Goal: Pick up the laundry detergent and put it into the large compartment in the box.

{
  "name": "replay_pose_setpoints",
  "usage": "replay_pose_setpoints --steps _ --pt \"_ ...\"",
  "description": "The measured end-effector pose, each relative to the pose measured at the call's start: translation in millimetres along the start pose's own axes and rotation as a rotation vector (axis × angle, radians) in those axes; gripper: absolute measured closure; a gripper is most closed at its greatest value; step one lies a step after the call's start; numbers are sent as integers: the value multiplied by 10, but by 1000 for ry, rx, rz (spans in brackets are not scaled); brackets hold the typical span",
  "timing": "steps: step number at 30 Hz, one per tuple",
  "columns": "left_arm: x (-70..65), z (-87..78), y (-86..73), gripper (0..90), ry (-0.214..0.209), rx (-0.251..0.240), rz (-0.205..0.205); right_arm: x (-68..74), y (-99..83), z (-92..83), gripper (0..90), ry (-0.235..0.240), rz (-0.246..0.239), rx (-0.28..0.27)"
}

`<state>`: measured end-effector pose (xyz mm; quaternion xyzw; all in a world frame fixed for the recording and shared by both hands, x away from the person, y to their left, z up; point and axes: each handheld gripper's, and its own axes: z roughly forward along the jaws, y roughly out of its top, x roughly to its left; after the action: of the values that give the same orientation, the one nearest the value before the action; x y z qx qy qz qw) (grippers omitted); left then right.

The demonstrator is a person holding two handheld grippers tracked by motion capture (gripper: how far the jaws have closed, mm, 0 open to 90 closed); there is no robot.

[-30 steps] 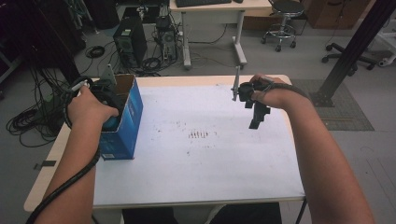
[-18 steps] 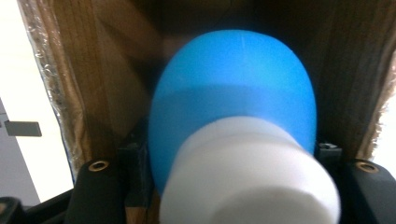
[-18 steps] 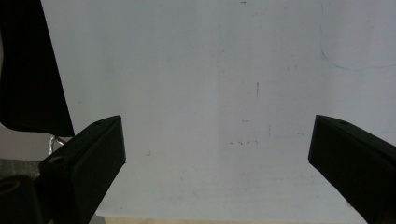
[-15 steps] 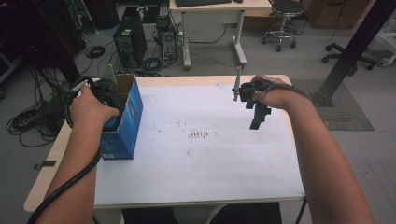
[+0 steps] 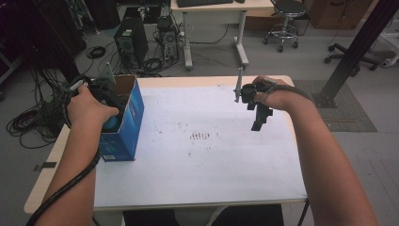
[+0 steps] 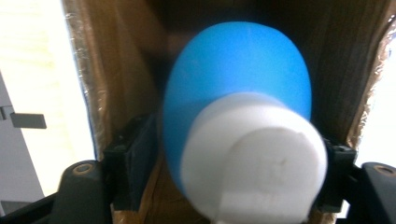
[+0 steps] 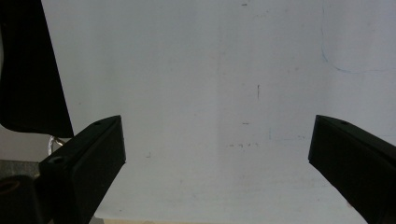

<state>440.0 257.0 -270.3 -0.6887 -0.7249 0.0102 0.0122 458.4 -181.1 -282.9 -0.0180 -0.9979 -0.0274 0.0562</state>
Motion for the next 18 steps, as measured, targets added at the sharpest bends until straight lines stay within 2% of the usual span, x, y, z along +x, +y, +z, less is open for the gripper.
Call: replay_pose_setpoints --steps 7,18 --pt "3 -51 -15 234 7 -5 -17 -3 -4 36 38 5 3 -1" --pt "-13 -214 -51 215 11 -19 -14 -2 -8 26 37 5 3 0"
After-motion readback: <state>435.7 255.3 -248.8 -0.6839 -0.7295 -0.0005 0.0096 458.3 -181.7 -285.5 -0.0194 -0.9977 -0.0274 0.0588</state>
